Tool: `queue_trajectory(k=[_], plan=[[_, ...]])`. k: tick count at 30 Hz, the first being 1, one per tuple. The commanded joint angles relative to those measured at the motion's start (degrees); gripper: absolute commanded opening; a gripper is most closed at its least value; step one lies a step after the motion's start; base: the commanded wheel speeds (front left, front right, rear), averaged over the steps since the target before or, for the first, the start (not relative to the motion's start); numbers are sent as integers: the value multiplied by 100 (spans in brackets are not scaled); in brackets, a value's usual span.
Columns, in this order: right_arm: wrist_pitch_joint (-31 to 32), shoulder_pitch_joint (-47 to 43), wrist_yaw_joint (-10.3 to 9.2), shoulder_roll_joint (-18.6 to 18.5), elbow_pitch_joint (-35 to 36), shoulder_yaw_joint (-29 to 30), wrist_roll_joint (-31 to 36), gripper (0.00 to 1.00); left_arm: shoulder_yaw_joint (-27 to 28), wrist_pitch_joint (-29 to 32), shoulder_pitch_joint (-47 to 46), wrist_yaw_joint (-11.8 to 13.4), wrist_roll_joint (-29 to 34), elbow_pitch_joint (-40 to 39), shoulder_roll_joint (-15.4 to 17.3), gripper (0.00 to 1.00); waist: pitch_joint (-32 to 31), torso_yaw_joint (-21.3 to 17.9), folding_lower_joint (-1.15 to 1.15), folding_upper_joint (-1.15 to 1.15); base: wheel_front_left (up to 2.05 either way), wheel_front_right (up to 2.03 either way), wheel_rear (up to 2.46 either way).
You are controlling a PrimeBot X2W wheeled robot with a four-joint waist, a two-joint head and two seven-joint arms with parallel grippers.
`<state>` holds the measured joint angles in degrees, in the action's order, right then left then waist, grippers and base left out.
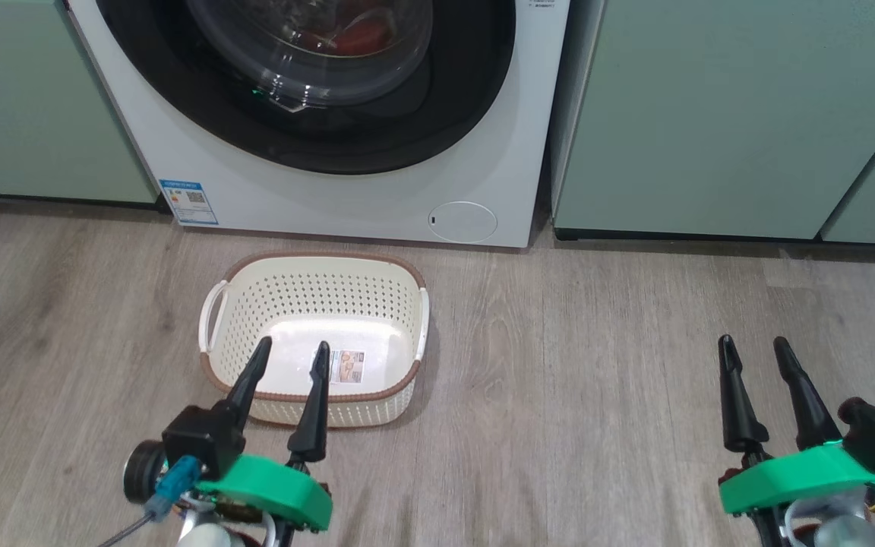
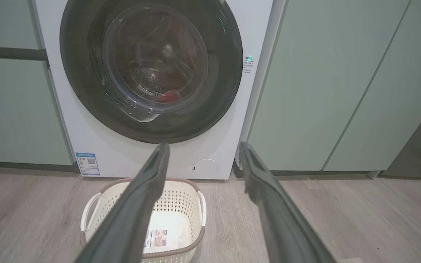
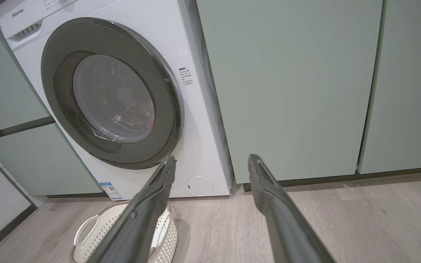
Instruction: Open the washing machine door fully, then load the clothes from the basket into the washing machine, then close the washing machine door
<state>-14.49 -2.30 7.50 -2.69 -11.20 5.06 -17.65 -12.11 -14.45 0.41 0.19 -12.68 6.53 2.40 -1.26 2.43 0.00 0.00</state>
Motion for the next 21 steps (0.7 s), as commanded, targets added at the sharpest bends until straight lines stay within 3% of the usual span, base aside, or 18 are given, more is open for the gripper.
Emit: queue_trajectory(k=[1,21], plan=[[-51,140,-1,-20,189,-138,-17,100,203,-55,-107,15,-62,-150,48,100,-1,1,0,0,0,0,0],[-51,143,-1,-19,119,-70,-19,100,246,-55,-106,-82,-252,-76,48,100,-32,17,0,0,0,0,0]])
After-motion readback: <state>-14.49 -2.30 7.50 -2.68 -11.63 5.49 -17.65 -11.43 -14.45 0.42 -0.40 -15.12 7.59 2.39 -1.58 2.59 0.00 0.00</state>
